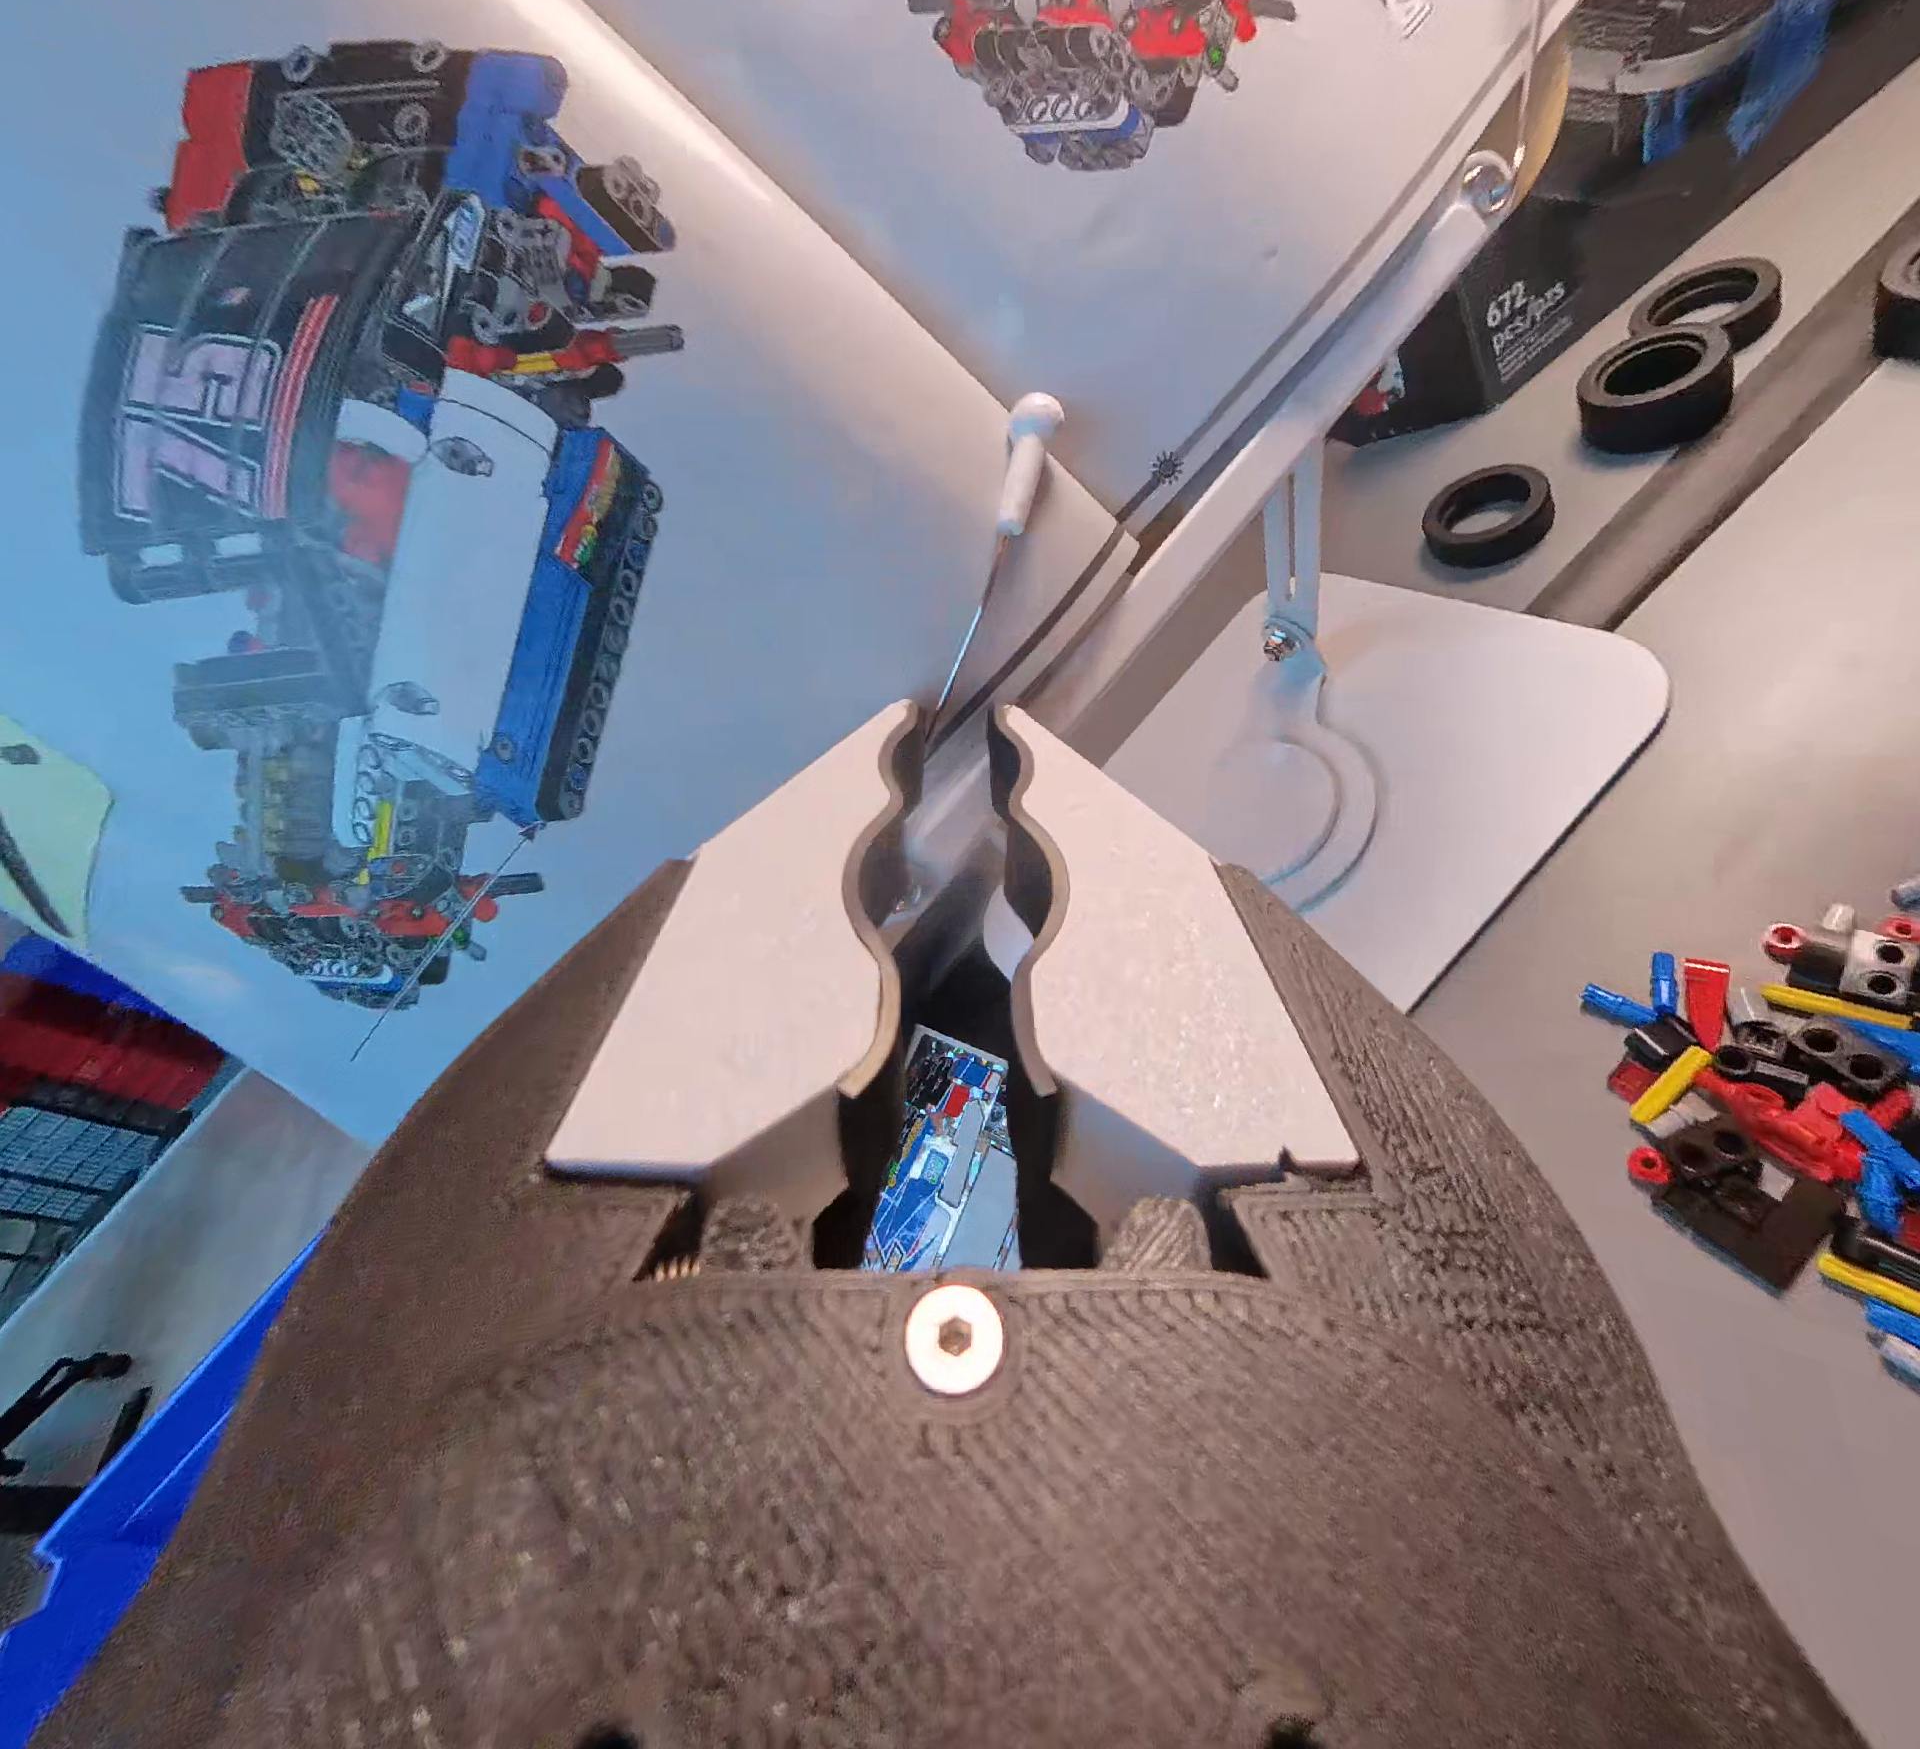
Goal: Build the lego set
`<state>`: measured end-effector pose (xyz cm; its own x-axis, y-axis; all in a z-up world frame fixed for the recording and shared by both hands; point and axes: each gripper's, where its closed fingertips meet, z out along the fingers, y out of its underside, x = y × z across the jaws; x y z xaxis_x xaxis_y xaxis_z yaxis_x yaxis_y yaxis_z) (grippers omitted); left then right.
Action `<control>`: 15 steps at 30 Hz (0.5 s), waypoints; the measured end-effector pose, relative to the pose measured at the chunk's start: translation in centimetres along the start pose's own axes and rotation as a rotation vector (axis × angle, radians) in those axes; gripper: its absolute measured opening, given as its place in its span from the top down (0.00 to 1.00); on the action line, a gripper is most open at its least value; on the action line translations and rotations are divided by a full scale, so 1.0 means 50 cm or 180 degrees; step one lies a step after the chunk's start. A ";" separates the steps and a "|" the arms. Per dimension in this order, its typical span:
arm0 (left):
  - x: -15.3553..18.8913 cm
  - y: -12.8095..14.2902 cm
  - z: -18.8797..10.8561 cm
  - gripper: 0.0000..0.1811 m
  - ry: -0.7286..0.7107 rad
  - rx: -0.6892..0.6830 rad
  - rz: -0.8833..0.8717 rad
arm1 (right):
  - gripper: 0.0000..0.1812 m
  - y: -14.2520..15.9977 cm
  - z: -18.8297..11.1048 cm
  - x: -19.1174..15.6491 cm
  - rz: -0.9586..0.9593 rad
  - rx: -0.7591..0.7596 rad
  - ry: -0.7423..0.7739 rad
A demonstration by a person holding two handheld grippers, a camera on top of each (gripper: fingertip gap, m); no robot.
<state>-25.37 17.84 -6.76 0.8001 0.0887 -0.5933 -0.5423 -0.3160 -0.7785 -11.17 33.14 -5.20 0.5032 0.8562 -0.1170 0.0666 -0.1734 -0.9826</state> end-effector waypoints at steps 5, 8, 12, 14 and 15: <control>-0.013 0.009 0.004 0.99 -0.0011 0.0120 -0.0394 | 1.00 0.041 -0.017 0.041 0.0384 0.0024 -0.0161; -0.014 0.008 0.004 0.99 0.0012 0.0186 -0.0618 | 0.96 0.028 -0.032 0.014 0.0630 0.0172 -0.0598; -0.014 0.004 -0.003 0.99 -0.0155 0.0206 -0.0490 | 0.85 0.012 -0.015 -0.023 0.0526 0.0044 -0.0695; -0.010 -0.004 -0.011 1.00 -0.0203 0.0277 -0.0424 | 0.88 0.017 0.006 -0.016 0.0476 -0.0098 -0.0450; -0.009 -0.007 -0.015 0.99 -0.0209 0.0289 -0.0379 | 0.89 0.021 0.013 -0.022 0.0502 -0.0169 -0.0450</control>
<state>-25.36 17.22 -6.07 0.8431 0.1829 -0.5057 -0.4681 -0.2132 -0.8576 -12.23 32.35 -6.20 0.3853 0.8755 -0.2916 0.0438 -0.3329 -0.9419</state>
